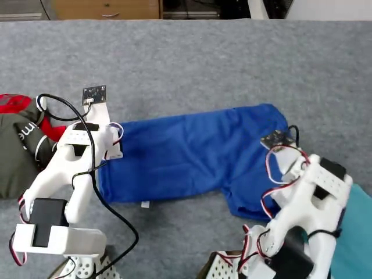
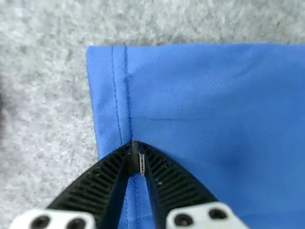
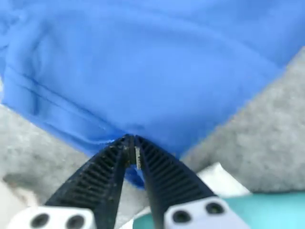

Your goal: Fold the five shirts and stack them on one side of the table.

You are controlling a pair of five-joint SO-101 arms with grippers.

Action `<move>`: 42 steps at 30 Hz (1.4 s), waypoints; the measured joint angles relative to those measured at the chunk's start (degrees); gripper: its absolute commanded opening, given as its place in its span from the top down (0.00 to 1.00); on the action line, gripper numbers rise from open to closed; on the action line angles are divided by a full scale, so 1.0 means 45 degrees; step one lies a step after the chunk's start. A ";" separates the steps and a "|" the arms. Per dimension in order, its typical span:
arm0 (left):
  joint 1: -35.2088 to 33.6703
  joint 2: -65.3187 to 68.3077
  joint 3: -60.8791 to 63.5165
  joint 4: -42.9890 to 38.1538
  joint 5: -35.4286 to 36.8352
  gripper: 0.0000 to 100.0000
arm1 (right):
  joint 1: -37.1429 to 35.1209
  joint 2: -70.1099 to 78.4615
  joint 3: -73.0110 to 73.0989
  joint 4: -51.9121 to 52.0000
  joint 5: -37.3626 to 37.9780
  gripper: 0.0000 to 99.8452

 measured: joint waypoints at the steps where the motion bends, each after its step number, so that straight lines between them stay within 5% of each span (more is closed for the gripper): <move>1: 0.0000 0.0000 0.0000 0.0000 0.0000 0.98 | 0.0254 -0.0117 0.0059 -0.0059 0.0234 1.00; 13: 0.0000 0.0000 -0.0117 0.0234 0.0000 0.98 | 0.1231 -0.0274 -0.1739 -0.0098 0.0527 1.00; 19: 0.0156 0.0000 -0.1328 0.1348 0.0000 0.98 | -0.1133 0.0821 -0.5216 0.0059 -0.1641 1.00; 26: 0.0215 0.1094 -0.2344 0.1192 0.0000 0.98 | -0.4005 0.5255 -0.9026 -0.0664 -0.4337 1.00; 32: -0.0039 0.3126 -0.3985 0.1739 0.1465 0.98 | -0.4239 1.0295 -1.3011 -0.0918 -0.5411 1.00; 42: -0.0078 0.5626 -0.7306 0.4044 0.1836 0.98 | -0.4122 1.6860 -2.0611 0.2129 -0.5294 1.00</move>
